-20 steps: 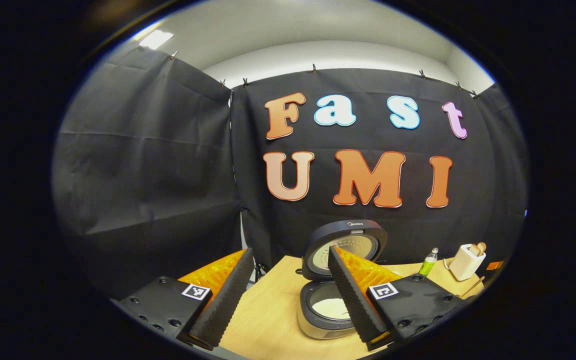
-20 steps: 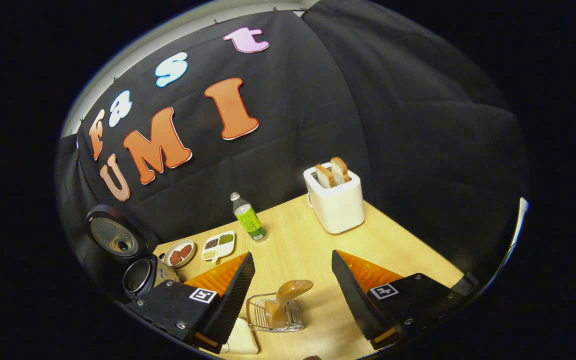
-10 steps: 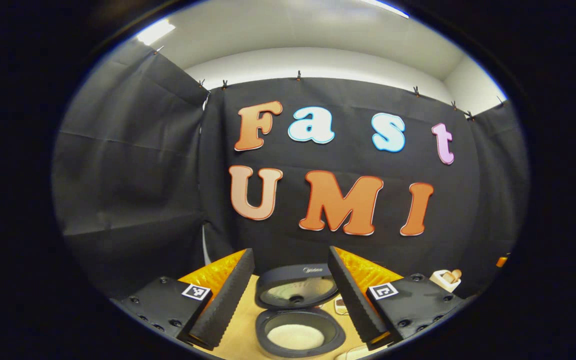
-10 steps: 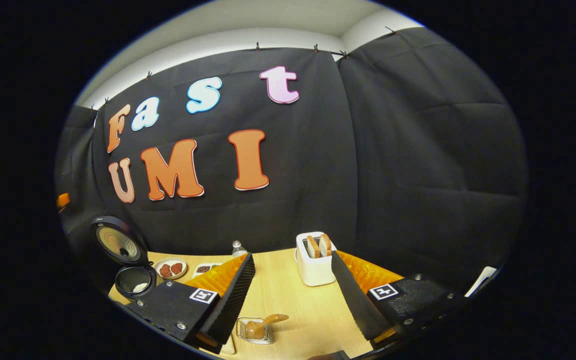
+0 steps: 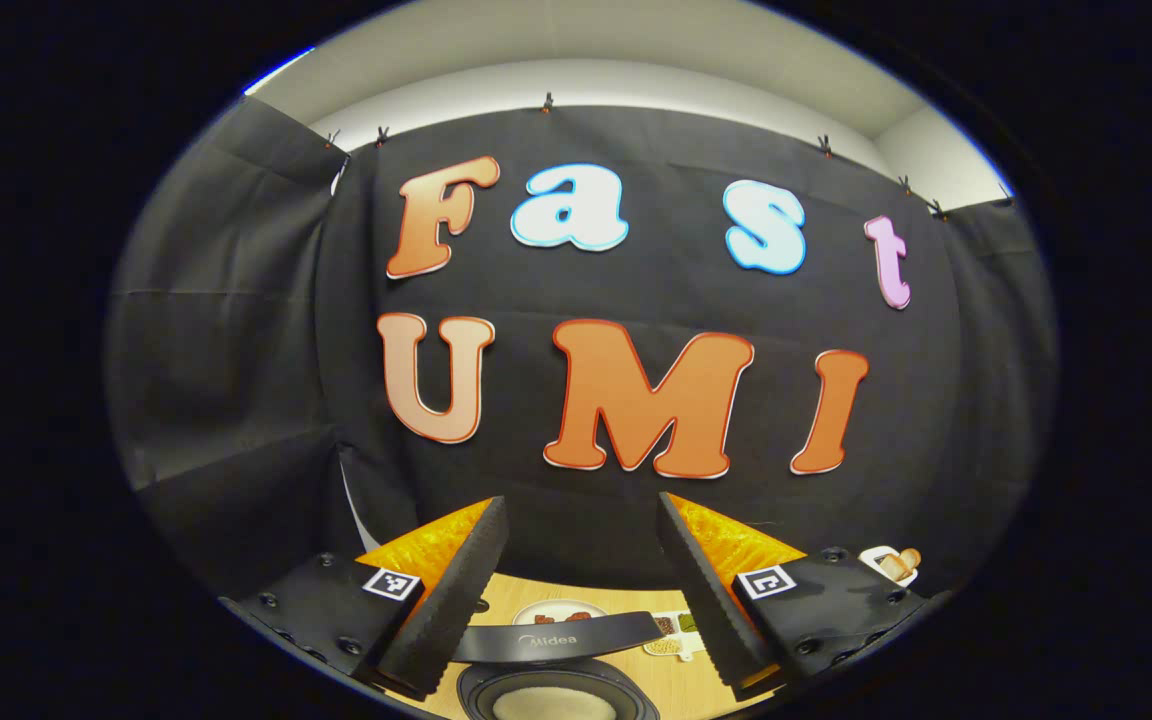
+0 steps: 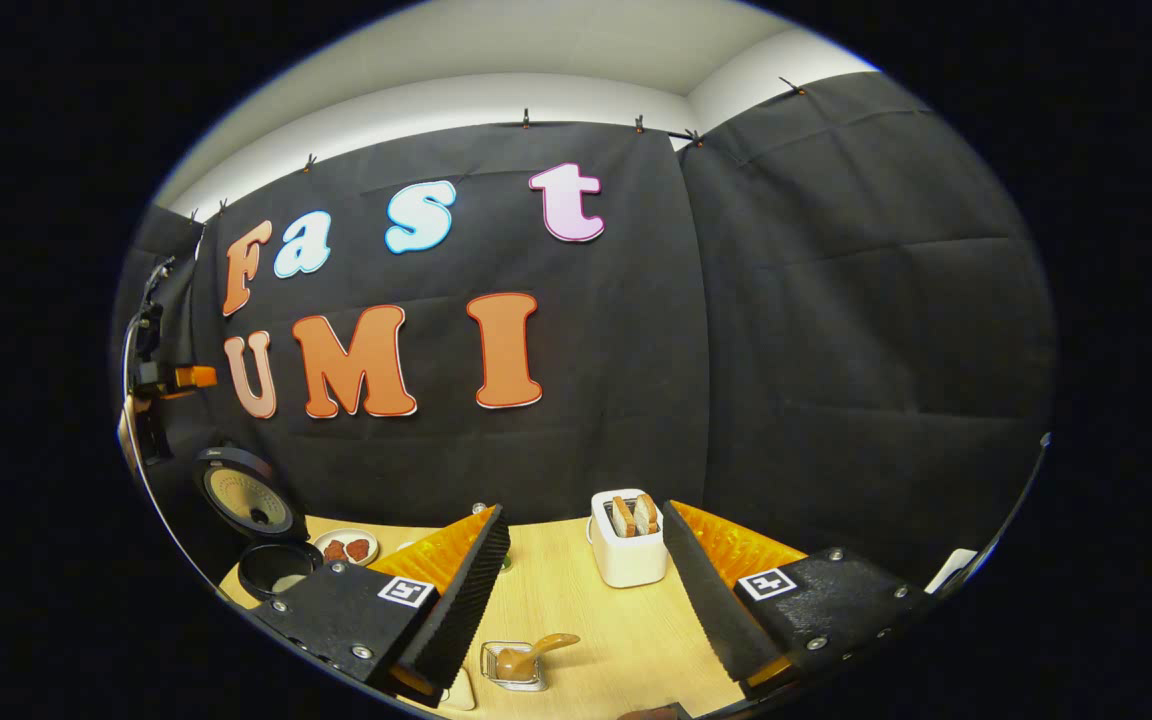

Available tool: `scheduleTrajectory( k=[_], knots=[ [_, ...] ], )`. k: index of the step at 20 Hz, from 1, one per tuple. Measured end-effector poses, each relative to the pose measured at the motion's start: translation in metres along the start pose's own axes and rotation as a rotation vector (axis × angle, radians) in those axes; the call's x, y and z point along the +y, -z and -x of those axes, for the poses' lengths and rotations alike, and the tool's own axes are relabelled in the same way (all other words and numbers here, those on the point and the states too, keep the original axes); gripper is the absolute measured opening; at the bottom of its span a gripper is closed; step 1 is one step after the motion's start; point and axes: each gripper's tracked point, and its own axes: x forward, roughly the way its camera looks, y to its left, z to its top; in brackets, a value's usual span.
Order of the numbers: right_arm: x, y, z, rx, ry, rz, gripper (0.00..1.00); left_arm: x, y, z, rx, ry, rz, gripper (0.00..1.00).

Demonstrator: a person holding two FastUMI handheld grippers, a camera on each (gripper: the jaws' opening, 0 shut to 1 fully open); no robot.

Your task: Close the left gripper, press the button to open the rice cooker; take a wooden spoon from the chopstick holder with the right hand, scoop a spoonful of rice and pour it into the rice cooker, then put the wooden spoon back into the chopstick holder.

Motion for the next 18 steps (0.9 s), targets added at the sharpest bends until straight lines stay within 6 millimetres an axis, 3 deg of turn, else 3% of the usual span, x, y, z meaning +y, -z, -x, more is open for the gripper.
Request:
scheduleTrajectory(
  k=[4,9,12,13,18],
  knots=[
    [-0.013,0.003,0.011,-0.001,0.033,-0.006,0.95,0.008,0.042,-0.039,0.092,-0.037,-0.008,0.98],
    [-0.019,0.003,0.019,0.001,0.045,-0.031,0.95,0.022,0.089,-0.051,0.176,-0.084,0.009,1.00],
    [-0.018,0.002,0.022,-0.002,0.039,-0.044,0.95,0.031,0.112,-0.046,0.215,-0.113,-0.025,1.00],
    [-0.018,0.002,0.023,-0.001,0.036,-0.044,0.95,0.031,0.108,-0.046,0.177,-0.108,-0.014,1.00],
    [-0.013,-0.002,0.035,-0.014,0.006,-0.051,0.95,0.021,0.126,-0.020,0.178,-0.067,0.011,0.98]
  ],
)
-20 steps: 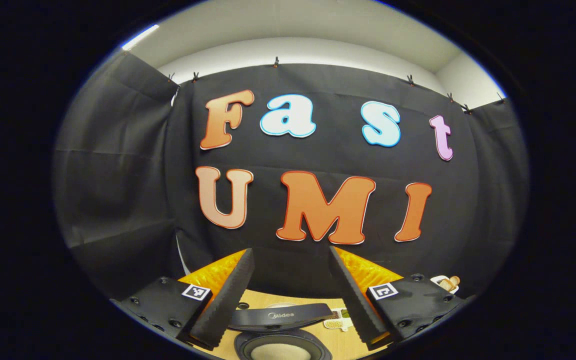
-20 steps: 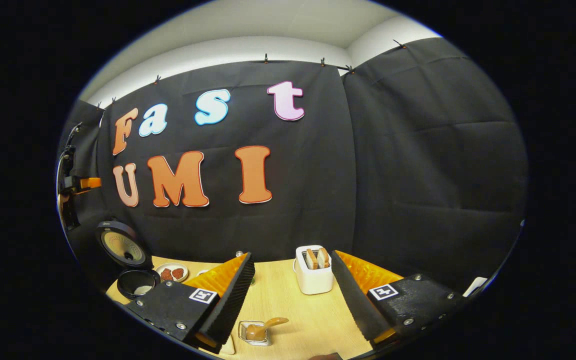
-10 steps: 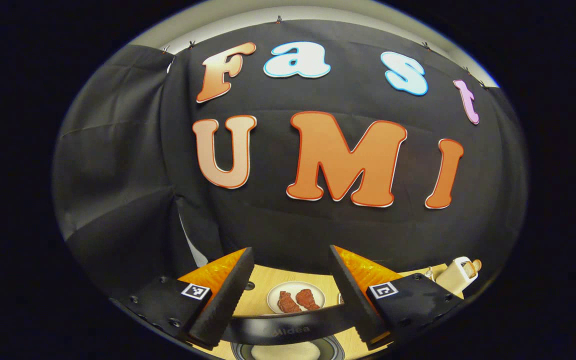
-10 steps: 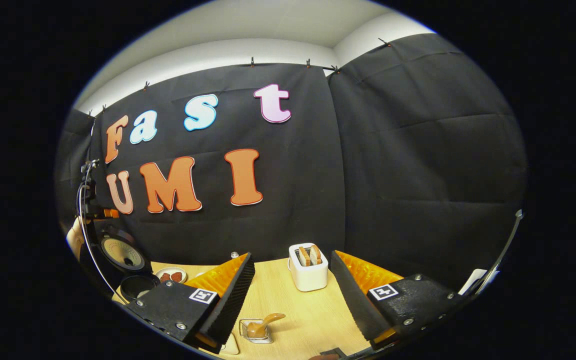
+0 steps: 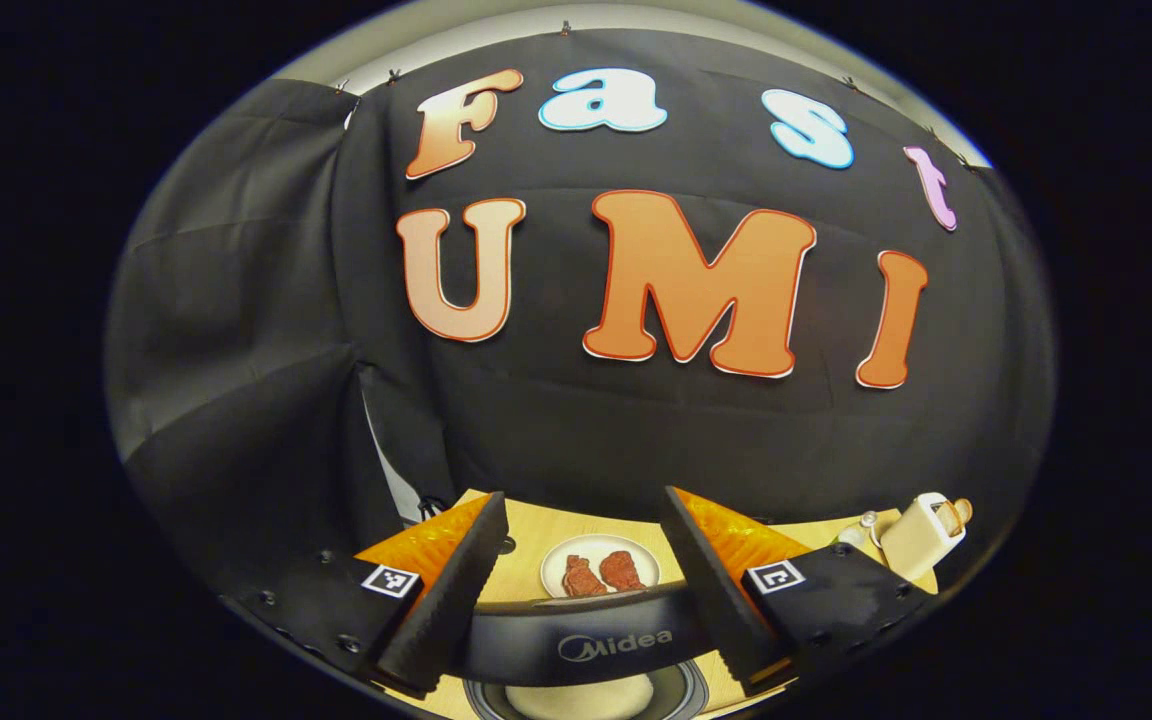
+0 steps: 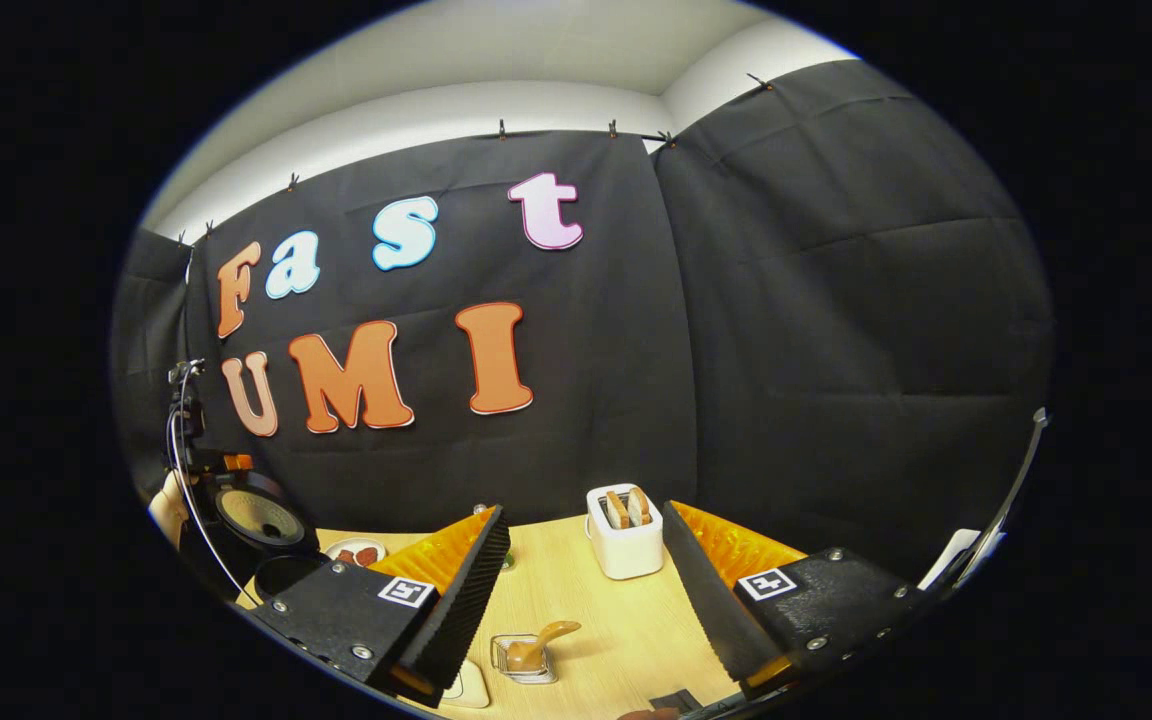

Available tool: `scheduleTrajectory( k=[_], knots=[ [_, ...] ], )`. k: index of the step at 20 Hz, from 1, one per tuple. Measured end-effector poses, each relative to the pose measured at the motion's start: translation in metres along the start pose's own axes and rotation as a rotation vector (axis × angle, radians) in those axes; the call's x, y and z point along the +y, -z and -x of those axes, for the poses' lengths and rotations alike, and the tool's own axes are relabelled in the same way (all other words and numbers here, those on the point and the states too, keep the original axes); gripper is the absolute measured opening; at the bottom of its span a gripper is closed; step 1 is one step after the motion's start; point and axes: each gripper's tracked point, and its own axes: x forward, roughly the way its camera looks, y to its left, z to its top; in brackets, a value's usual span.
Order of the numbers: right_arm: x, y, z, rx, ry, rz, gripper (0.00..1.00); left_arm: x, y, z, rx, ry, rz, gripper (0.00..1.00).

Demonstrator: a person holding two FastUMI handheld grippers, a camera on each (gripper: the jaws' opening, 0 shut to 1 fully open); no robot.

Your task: Close the left gripper, press the button to open the rice cooker; take a wooden spoon from the chopstick holder with the right hand, scoop a spoonful of rice and pour it into the rice cooker, then put the wooden spoon back into the chopstick holder.

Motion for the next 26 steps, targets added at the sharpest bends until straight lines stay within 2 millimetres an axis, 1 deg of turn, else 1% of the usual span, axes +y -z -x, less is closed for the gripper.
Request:
scheduleTrajectory(
  k=[1,2,3,4,5,7,9,12,13,14,15,16,17,19,23,24,25,26],
  knots=[
    [0.001,-0.001,0.003,-0.004,-0.008,-0.002,0.95,-0.001,0.003,0.006,-0.012,0.001,0.000,1.00],
    [0.001,-0.001,0.005,-0.005,-0.015,-0.004,0.95,-0.003,0.008,0.014,-0.015,0.004,-0.003,1.00],
    [0.002,-0.001,0.006,-0.004,-0.025,-0.004,0.95,-0.005,0.016,0.021,-0.005,0.004,-0.004,0.98],
    [0.003,0.000,0.007,-0.001,-0.035,-0.003,0.95,-0.008,0.027,0.029,0.001,0.003,-0.004,0.98],
    [0.003,0.001,0.009,0.003,-0.045,-0.001,0.95,-0.009,0.036,0.038,0.010,-0.001,-0.004,1.00],
    [0.006,0.003,0.011,0.009,-0.067,0.007,0.95,-0.012,0.057,0.056,0.028,-0.016,-0.005,0.98],
    [0.007,0.004,0.012,0.013,-0.088,0.016,0.95,-0.016,0.078,0.072,0.044,-0.031,-0.028,1.00],
    [0.013,0.009,0.011,0.027,-0.122,0.021,0.95,-0.019,0.110,0.090,0.057,-0.052,-0.042,0.98],
    [0.014,0.011,0.012,0.033,-0.134,0.023,0.95,-0.019,0.123,0.095,0.065,-0.057,-0.032,0.98],
    [0.015,0.013,0.012,0.038,-0.143,0.026,0.95,-0.021,0.138,0.099,0.078,-0.060,-0.020,1.00],
    [0.015,0.015,0.012,0.043,-0.150,0.029,0.95,-0.022,0.152,0.104,0.093,-0.060,-0.014,1.00],
    [0.015,0.016,0.012,0.046,-0.157,0.032,0.95,-0.023,0.162,0.108,0.100,-0.061,-0.022,0.99],
    [0.015,0.017,0.012,0.050,-0.163,0.032,0.95,-0.024,0.168,0.111,0.088,-0.065,-0.041,0.99],
    [0.016,0.018,0.013,0.058,-0.174,0.029,0.95,-0.022,0.175,0.114,0.054,-0.078,-0.049,0.98],
    [0.017,0.022,0.012,0.065,-0.191,0.024,0.95,-0.025,0.195,0.117,0.032,-0.083,-0.064,1.00],
    [0.018,0.024,0.011,0.069,-0.194,0.021,0.95,-0.030,0.198,0.116,0.030,-0.082,-0.066,1.00],
    [0.019,0.026,0.011,0.074,-0.196,0.018,0.95,-0.029,0.206,0.115,0.042,-0.081,-0.067,0.98],
    [0.018,0.028,0.011,0.080,-0.199,0.015,0.95,-0.030,0.218,0.114,0.064,-0.081,-0.073,0.99]
  ],
)
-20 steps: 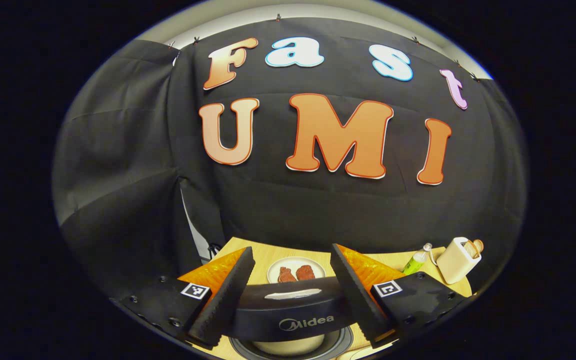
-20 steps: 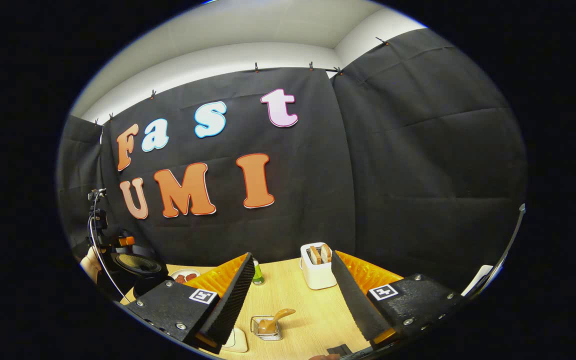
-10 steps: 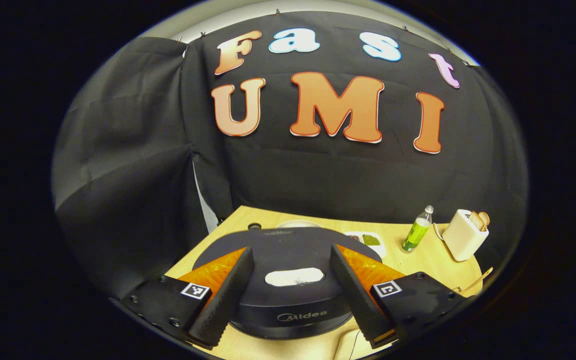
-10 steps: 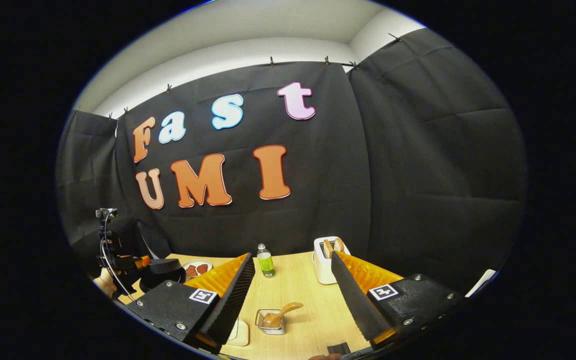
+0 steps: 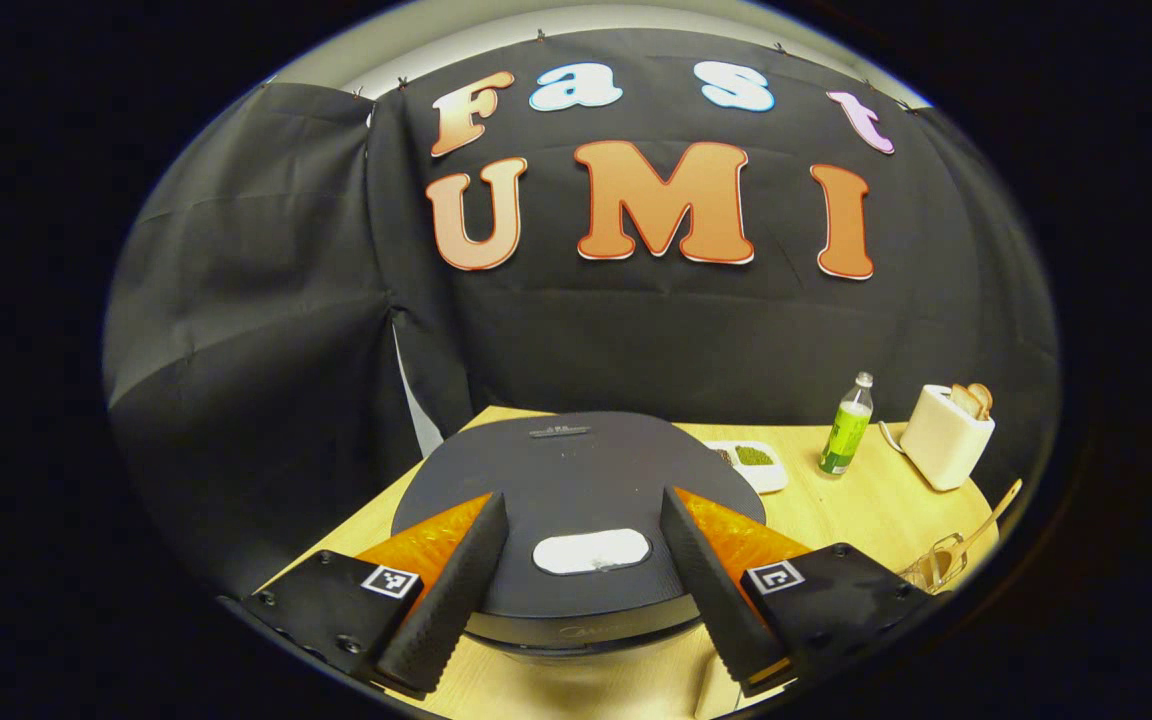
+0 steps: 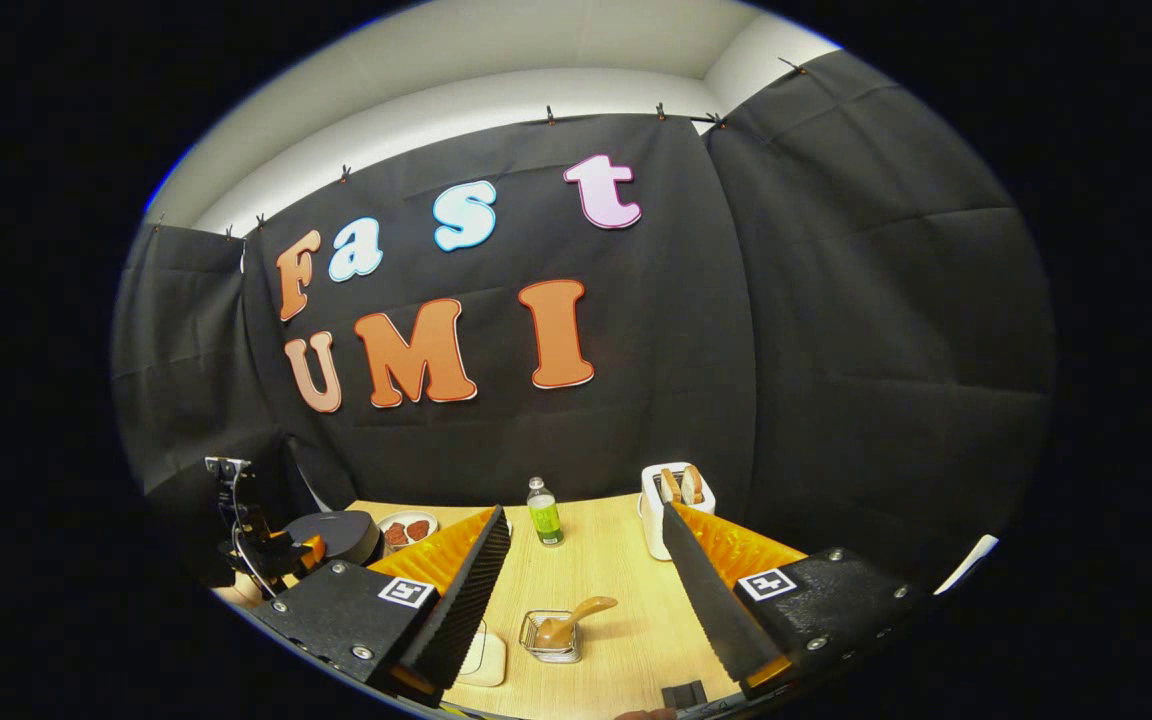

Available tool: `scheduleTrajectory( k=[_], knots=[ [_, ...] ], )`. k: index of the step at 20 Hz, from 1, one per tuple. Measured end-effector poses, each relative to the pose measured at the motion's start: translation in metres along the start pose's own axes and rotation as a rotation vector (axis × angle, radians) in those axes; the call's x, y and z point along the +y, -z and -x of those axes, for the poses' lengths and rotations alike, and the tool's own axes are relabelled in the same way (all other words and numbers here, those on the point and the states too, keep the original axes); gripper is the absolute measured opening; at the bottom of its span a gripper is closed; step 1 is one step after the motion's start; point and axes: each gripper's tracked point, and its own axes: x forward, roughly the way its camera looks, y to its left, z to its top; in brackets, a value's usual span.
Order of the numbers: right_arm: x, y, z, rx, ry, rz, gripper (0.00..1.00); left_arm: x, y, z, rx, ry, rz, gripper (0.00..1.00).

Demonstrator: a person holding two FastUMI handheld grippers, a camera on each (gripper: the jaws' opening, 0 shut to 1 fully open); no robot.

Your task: Close the left gripper, press the button to open the rice cooker; take a wooden spoon from the chopstick holder with the right hand, scoop a spoonful of rice and pour it into the rice cooker, then put the wooden spoon back into the chopstick holder.

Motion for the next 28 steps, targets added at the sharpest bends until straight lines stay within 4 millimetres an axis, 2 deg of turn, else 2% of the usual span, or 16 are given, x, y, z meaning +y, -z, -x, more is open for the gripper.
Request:
scheduleTrajectory(
  k=[1,3,7,14,16,18,21,22,23,24,25,28],
  knots=[
    [0.001,0.001,-0.001,0.004,-0.003,-0.002,0.95,-0.001,0.012,0.000,0.036,-0.001,-0.009,1.00],
    [0.001,0.002,0.000,0.006,-0.005,-0.005,0.95,0.001,-0.001,0.001,-0.017,-0.005,-0.010,1.00],
    [0.003,0.006,-0.003,0.015,-0.010,-0.024,0.95,0.000,0.021,0.000,0.023,0.024,-0.001,0.99],
    [0.000,0.012,-0.002,0.017,0.004,-0.011,0.95,0.001,0.011,-0.002,-0.042,0.023,-0.023,1.00],
    [-0.001,0.010,-0.002,0.015,0.006,-0.013,0.95,0.003,0.011,0.003,-0.009,0.028,-0.040,1.00],
    [-0.005,0.006,-0.003,0.002,0.012,-0.013,0.95,0.008,0.002,0.008,0.019,0.021,-0.050,0.97],
    [-0.009,0.000,-0.006,-0.013,0.016,-0.008,0.95,0.011,-0.043,0.021,-0.027,0.027,-0.052,1.00],
    [-0.011,-0.002,-0.008,-0.017,0.018,-0.002,0.95,0.016,-0.059,0.027,-0.045,0.024,-0.047,0.97],
    [-0.012,-0.004,-0.009,-0.021,0.022,0.006,0.95,0.016,-0.075,0.033,-0.062,0.030,-0.033,1.00],
    [-0.014,-0.007,-0.010,-0.027,0.023,0.013,0.95,0.014,-0.094,0.042,-0.080,0.045,-0.014,0.97],
    [-0.014,-0.011,-0.011,-0.034,0.023,0.019,0.95,0.012,-0.113,0.051,-0.094,0.058,0.006,1.00],
    [-0.012,-0.024,-0.012,-0.055,0.016,0.036,0.95,0.015,-0.168,0.088,-0.139,0.083,0.026,0.97]
  ],
)
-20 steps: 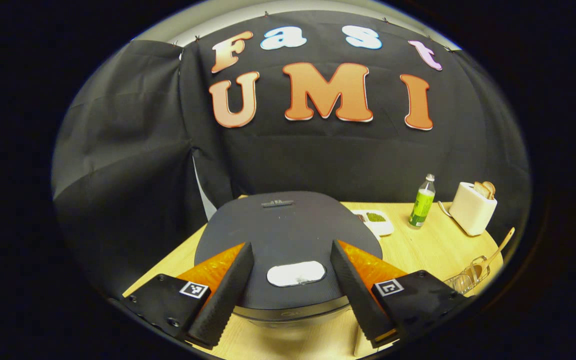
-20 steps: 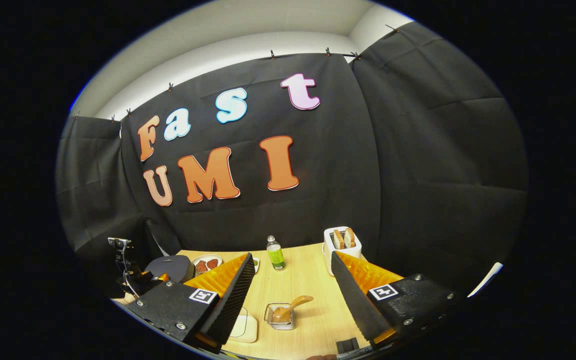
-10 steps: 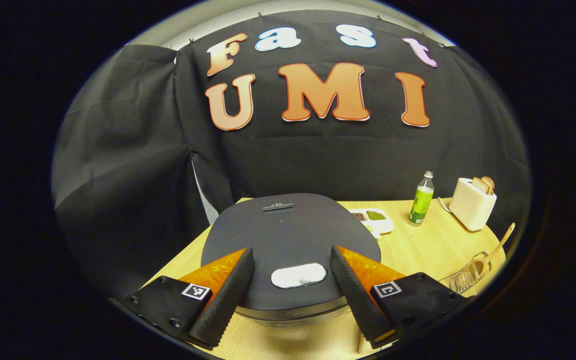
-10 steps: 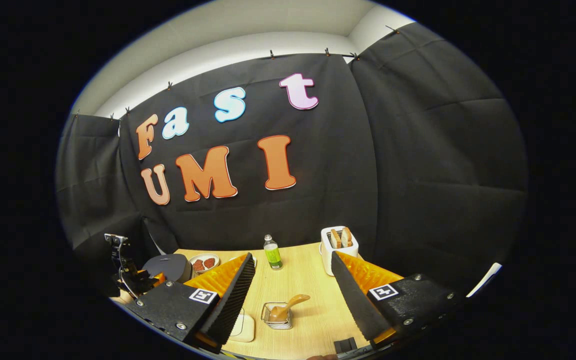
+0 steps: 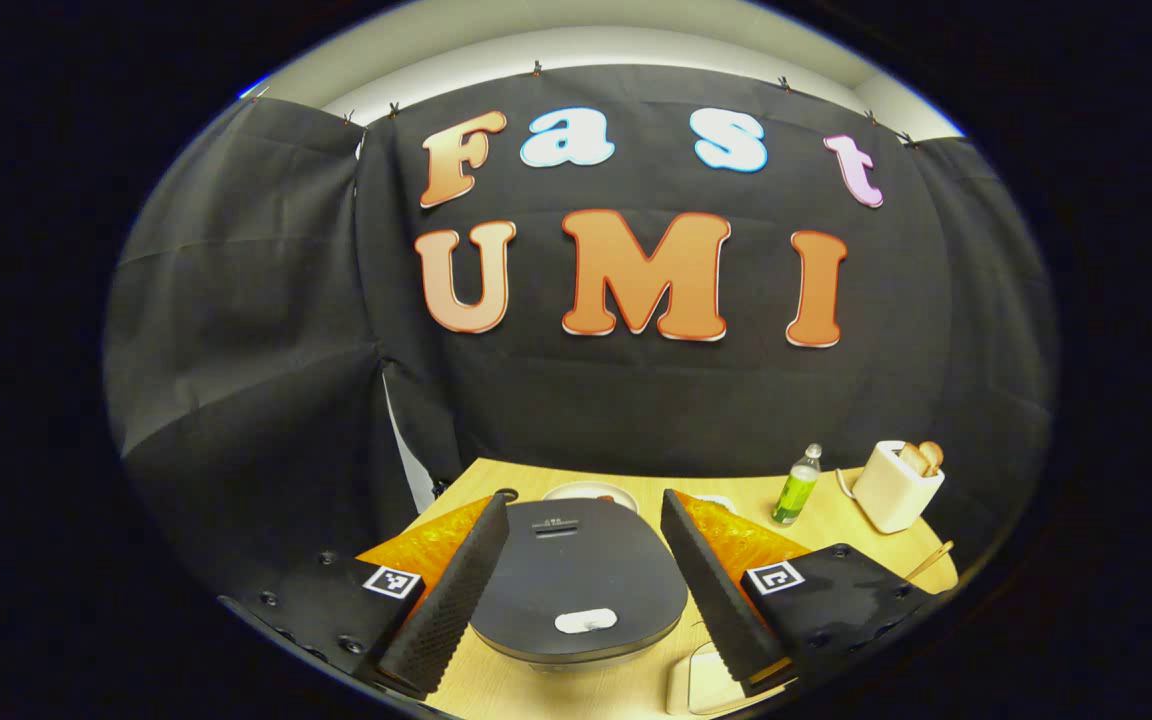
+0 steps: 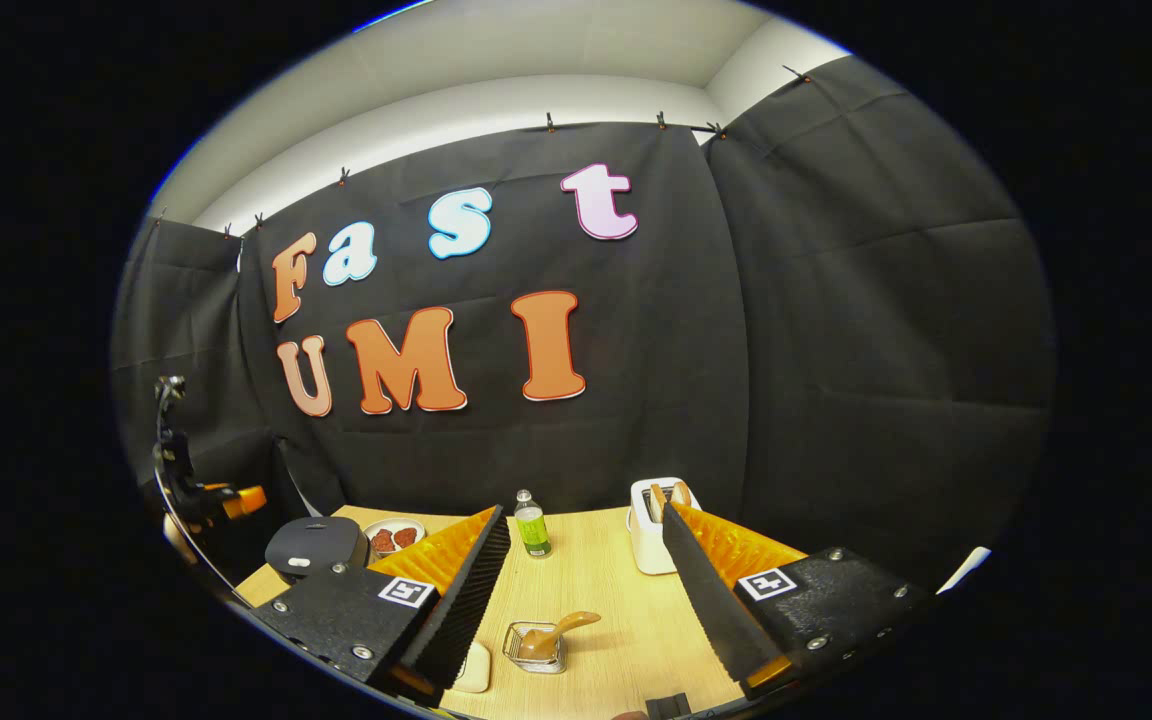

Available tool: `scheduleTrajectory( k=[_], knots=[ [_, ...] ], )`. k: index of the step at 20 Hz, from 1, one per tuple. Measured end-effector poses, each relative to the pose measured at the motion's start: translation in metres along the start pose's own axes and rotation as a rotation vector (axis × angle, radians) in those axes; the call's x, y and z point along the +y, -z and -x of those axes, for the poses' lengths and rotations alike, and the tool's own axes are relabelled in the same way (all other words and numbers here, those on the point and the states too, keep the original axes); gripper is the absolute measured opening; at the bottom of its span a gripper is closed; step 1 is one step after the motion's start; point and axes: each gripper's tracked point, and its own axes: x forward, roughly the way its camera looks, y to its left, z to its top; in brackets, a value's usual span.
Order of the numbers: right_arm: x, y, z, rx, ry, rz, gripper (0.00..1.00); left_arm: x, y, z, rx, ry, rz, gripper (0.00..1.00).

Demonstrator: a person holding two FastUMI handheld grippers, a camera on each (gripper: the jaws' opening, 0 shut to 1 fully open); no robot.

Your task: Close the left gripper, press the button to open the rice cooker; take a wooden spoon from the chopstick holder with the right hand, scoop a spoonful of rice and pour it into the rice cooker, then put the wooden spoon back into the chopstick holder.

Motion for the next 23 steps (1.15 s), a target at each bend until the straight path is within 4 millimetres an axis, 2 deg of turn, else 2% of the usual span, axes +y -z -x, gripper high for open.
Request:
scheduleTrajectory(
  k=[1,4,5,9,11,13,23],
  knots=[
    [0.000,-0.005,0.000,-0.011,0.002,0.008,0.95,-0.001,-0.022,0.011,-0.025,0.008,0.002,1.00],
    [0.001,-0.021,-0.001,-0.043,0.002,0.025,0.95,-0.010,-0.075,0.045,-0.098,0.065,0.026,1.00],
    [0.004,-0.025,-0.001,-0.052,-0.004,0.027,0.95,-0.011,-0.086,0.056,-0.113,0.078,0.028,0.96],
    [0.006,-0.030,0.000,-0.070,-0.003,0.053,0.95,-0.003,-0.126,0.090,-0.195,0.075,0.021,0.99],
    [0.008,-0.030,-0.001,-0.072,-0.003,0.062,0.95,0.009,-0.132,0.099,-0.222,0.059,0.020,1.00],
    [0.009,-0.030,0.000,-0.073,-0.007,0.062,0.95,0.012,-0.137,0.103,-0.231,0.047,0.017,0.99],
    [0.006,-0.028,0.007,-0.068,0.000,0.062,0.95,0.018,-0.131,0.109,-0.220,0.027,0.010,0.97]
  ],
)
